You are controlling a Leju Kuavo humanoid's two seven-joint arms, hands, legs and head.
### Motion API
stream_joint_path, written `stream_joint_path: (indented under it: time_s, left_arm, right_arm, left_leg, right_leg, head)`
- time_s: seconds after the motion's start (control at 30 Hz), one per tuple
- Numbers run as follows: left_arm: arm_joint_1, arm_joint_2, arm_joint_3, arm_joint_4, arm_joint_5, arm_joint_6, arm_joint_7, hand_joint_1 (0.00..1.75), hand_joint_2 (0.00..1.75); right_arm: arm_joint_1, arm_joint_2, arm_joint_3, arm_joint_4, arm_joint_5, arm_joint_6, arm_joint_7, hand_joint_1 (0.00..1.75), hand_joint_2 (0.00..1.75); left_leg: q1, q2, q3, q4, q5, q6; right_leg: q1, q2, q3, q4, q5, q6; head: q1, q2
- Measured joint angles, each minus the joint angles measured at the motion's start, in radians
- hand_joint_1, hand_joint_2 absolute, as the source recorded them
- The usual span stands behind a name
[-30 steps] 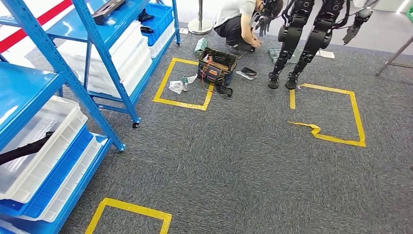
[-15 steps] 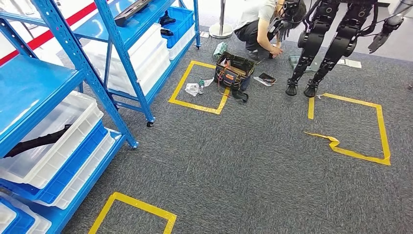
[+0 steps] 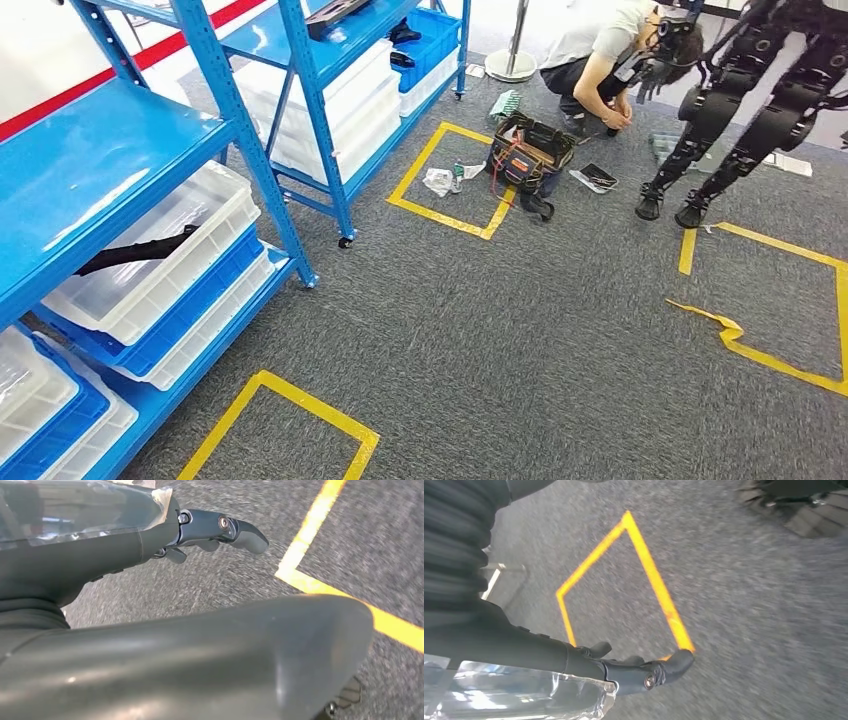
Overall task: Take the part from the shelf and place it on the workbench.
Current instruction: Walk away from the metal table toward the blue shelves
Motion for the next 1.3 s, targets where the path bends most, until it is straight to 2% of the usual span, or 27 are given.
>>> stream_joint_path:
  time_s: [0.07,0.13,0.17,0.2,0.27,0.3,0.37,0.43,0.47,0.5,0.57,0.6,0.63,0.67,0.7,0.73,0.8,0.87,0.93,0.97,1.0,1.07,1.13,1.17,1.2,1.27,1.3]
  left_arm:
    - [-0.003,-0.001,0.0,0.0,0.0,0.0,0.0,0.0,0.0]
    - [-0.003,-0.002,0.0,0.0,0.0,0.0,0.001,0.0,0.0]
    - [-0.002,-0.003,0.0,0.0,0.0,0.0,0.001,0.0,0.0]
    - [-0.001,-0.003,0.0,0.0,0.0,0.001,0.001,0.0,0.0]
    - [-0.001,-0.004,0.0,0.0,0.0,0.002,0.001,0.0,0.0]
    - [-0.001,-0.004,0.0,0.0,0.0,0.003,0.001,0.0,0.0]
    - [0.0,-0.005,0.0,0.0,-0.001,0.004,0.002,0.0,0.0]
    - [0.003,-0.005,0.0,0.0,-0.002,0.005,0.003,0.0,0.0]
    - [0.005,-0.005,0.0,0.0,-0.002,0.006,0.003,0.0,0.0]
    - [0.005,-0.005,0.0,0.0,-0.002,0.008,0.003,0.0,0.0]
    - [0.003,-0.005,0.0,0.0,-0.002,0.011,0.003,0.0,0.0]
    - [0.003,-0.005,0.0,0.0,-0.002,0.012,0.003,0.0,0.0]
    - [0.003,-0.005,0.0,0.0,-0.003,0.012,0.003,0.0,0.0]
    - [0.004,-0.005,0.0,0.0,-0.003,0.013,0.003,0.0,0.0]
    - [0.004,-0.005,0.0,0.0,-0.003,0.013,0.004,0.0,0.0]
    - [0.005,-0.005,0.0,0.0,-0.004,0.013,0.004,0.0,0.0]
    - [0.003,-0.004,0.0,0.0,-0.005,0.013,0.004,0.0,0.0]
    - [-0.001,-0.003,0.0,0.0,-0.007,0.014,0.004,0.0,0.0]
    - [-0.001,-0.003,0.0,0.0,-0.008,0.014,0.004,0.0,0.0]
    - [0.0,-0.002,0.0,0.0,-0.008,0.014,0.004,0.0,0.0]
    - [0.0,-0.002,0.0,0.0,-0.008,0.015,0.004,0.0,0.0]
    - [-0.002,-0.003,0.0,0.0,-0.009,0.015,0.004,0.0,0.0]
    - [-0.004,-0.004,0.0,0.0,-0.01,0.015,0.005,0.0,0.0]
    - [-0.003,-0.004,0.0,0.0,-0.01,0.015,0.005,0.0,0.0]
    - [-0.002,-0.004,0.0,0.0,-0.01,0.015,0.006,0.0,0.0]
    - [0.0,-0.005,0.0,0.0,-0.011,0.015,0.008,0.0,0.0]
    - [-0.001,-0.005,0.0,0.0,-0.011,0.015,0.008,0.0,0.0]
  right_arm:
    - [0.002,0.0,0.0,0.0,0.0,0.0,0.0,0.0,1.75]
    - [0.006,-0.002,0.0,0.0,0.0,0.0,0.0,0.0,1.75]
    - [0.008,-0.002,0.0,0.0,0.0,0.0,0.0,0.0,1.75]
    - [0.009,-0.003,0.0,0.001,0.0,0.0,0.0,0.0,1.75]
    - [0.009,-0.004,0.0,0.001,0.0,0.0,0.0,0.0,1.75]
    - [0.009,-0.004,0.0,0.001,0.001,0.0,0.0,0.0,1.75]
    - [0.007,-0.004,0.0,0.001,0.002,0.0,0.0,0.0,1.75]
    - [0.004,-0.002,-0.001,0.001,0.002,0.0,0.0,0.0,1.75]
    - [0.003,-0.002,-0.001,0.001,0.003,-0.001,0.0,0.0,1.75]
    - [0.004,-0.002,-0.001,0.001,0.003,-0.001,0.0,0.0,1.75]
    - [0.007,-0.003,-0.001,0.001,0.003,-0.002,0.0,0.0,1.75]
    - [0.009,-0.003,-0.002,0.001,0.004,-0.002,0.0,0.0,1.75]
    - [0.011,-0.003,-0.002,0.001,0.005,-0.002,0.0,0.0,1.75]
    - [0.011,-0.003,-0.002,0.001,0.005,-0.002,0.0,0.0,1.75]
    - [0.01,-0.003,-0.002,0.001,0.006,-0.002,0.0,0.0,1.75]
    - [0.009,-0.002,-0.002,0.001,0.006,-0.002,-0.001,0.0,1.75]
    - [0.009,-0.001,-0.002,0.001,0.006,-0.002,-0.002,0.0,1.75]
    - [0.008,0.001,-0.002,0.001,0.006,-0.002,-0.002,0.0,1.75]
    - [0.004,0.002,-0.003,0.0,0.006,-0.002,-0.002,0.0,1.75]
    - [0.002,0.002,-0.003,0.0,0.006,-0.002,-0.003,0.0,1.75]
    - [0.001,0.002,-0.004,0.0,0.006,-0.002,-0.003,0.0,1.75]
    - [0.002,0.002,-0.007,0.0,0.006,-0.002,-0.003,0.0,1.75]
    - [0.007,0.001,-0.01,0.0,0.006,-0.002,-0.003,0.0,1.75]
    - [0.009,0.0,-0.011,0.0,0.006,-0.002,-0.003,0.0,1.75]
    - [0.01,-0.001,-0.013,0.0,0.006,-0.002,-0.003,0.0,1.75]
    - [0.011,-0.002,-0.016,0.0,0.006,-0.002,-0.003,0.0,1.75]
    - [0.011,-0.002,-0.017,0.0,0.006,-0.002,-0.003,0.0,1.75]
  left_leg:
    - [0.004,-0.026,0.003,-0.005,0.005,0.007]
    - [0.005,-0.057,0.003,-0.005,0.005,0.008]
    - [0.005,-0.073,0.004,-0.004,0.005,0.007]
    - [0.007,-0.088,0.005,-0.003,0.004,0.006]
    - [0.009,-0.116,0.006,0.002,0.002,-0.001]
    - [0.009,-0.129,0.005,0.006,-0.001,-0.007]
    - [0.007,-0.148,-0.001,0.011,-0.005,-0.019]
    - [0.009,-0.158,-0.005,0.012,-0.005,-0.028]
    - [0.009,-0.144,-0.01,0.021,-0.012,-0.033]
    - [0.009,-0.117,-0.024,0.05,-0.031,-0.037]
    - [0.01,-0.053,-0.079,0.161,-0.094,-0.046]
    - [0.012,-0.036,-0.114,0.227,-0.123,-0.05]
    - [0.014,-0.029,-0.14,0.273,-0.136,-0.053]
    - [0.016,-0.024,-0.15,0.288,-0.131,-0.054]
    - [0.018,-0.019,-0.14,0.266,-0.108,-0.054]
    - [0.018,-0.008,-0.111,0.209,-0.074,-0.051]
    - [0.013,0.036,-0.041,0.079,-0.022,-0.042]
    - [0.004,0.056,-0.012,0.024,-0.012,-0.033]
    - [0.002,0.03,-0.011,0.018,-0.009,-0.023]
    - [0.004,0.018,-0.008,0.012,-0.006,-0.017]
    - [0.007,0.007,-0.004,0.006,-0.001,-0.011]
    - [0.011,-0.019,-0.001,-0.001,0.004,-0.003]
    - [0.012,-0.051,-0.002,0.0,0.005,0.0]
    - [0.013,-0.067,-0.002,0.0,0.005,0.0]
    - [0.014,-0.083,-0.001,0.001,0.005,-0.001]
    - [0.017,-0.112,-0.001,0.005,0.003,-0.006]
    - [0.016,-0.126,-0.002,0.009,0.001,-0.011]
  right_leg:
    - [-0.003,0.058,-0.06,0.122,-0.051,-0.006]
    - [-0.006,0.076,-0.121,0.232,-0.081,-0.003]
    - [-0.007,0.078,-0.131,0.238,-0.073,0.005]
    - [-0.01,0.081,-0.121,0.204,-0.049,0.016]
    - [-0.017,0.11,-0.068,0.065,0.015,0.037]
    - [-0.02,0.125,-0.045,0.008,0.039,0.037]
    - [-0.019,0.139,-0.025,-0.039,0.056,0.023]
    - [-0.018,0.119,-0.019,-0.041,0.059,0.004]
    - [-0.02,0.109,-0.016,-0.043,0.061,-0.002]
    - [-0.022,0.097,-0.016,-0.044,0.062,-0.009]
    - [-0.02,0.072,-0.015,-0.045,0.06,-0.02]
    - [-0.018,0.058,-0.015,-0.045,0.058,-0.024]
    - [-0.016,0.044,-0.015,-0.045,0.056,-0.026]
    - [-0.015,0.03,-0.014,-0.045,0.055,-0.027]
    - [-0.015,0.018,-0.012,-0.045,0.053,-0.027]
    - [-0.015,0.007,-0.009,-0.045,0.051,-0.026]
    - [-0.01,-0.014,-0.001,-0.044,0.043,-0.018]
    - [-0.005,-0.034,0.006,-0.045,0.035,-0.007]
    - [-0.004,-0.05,0.014,-0.048,0.031,0.004]
    - [-0.005,-0.039,0.017,-0.043,0.026,0.008]
    - [-0.006,-0.013,0.009,-0.023,0.014,0.01]
    - [-0.009,0.051,-0.042,0.084,-0.033,0.006]
    - [-0.009,0.075,-0.11,0.212,-0.076,0.005]
    - [-0.01,0.077,-0.127,0.236,-0.076,0.01]
    - [-0.011,0.079,-0.124,0.219,-0.059,0.019]
    - [-0.019,0.106,-0.073,0.09,0.003,0.041]
    - [-0.021,0.125,-0.047,0.026,0.029,0.045]
  head:
    - [0.003,0.0]
    - [0.004,0.0]
    - [0.004,0.0]
    - [0.004,0.0]
    - [0.005,0.0]
    - [0.006,0.0]
    - [0.006,0.0]
    - [0.004,0.0]
    - [0.003,0.0]
    - [0.0,0.0]
    - [-0.007,0.0]
    - [-0.009,0.0]
    - [-0.009,0.0]
    - [-0.009,0.0]
    - [-0.009,0.0]
    - [-0.01,0.0]
    - [-0.009,0.0]
    - [-0.008,0.0]
    - [-0.008,0.0]
    - [-0.008,0.0]
    - [-0.007,0.0]
    - [-0.004,0.0]
    - [-0.004,0.0]
    - [-0.004,0.0]
    - [-0.004,0.0]
    - [-0.004,0.0]
    - [-0.003,0.0]
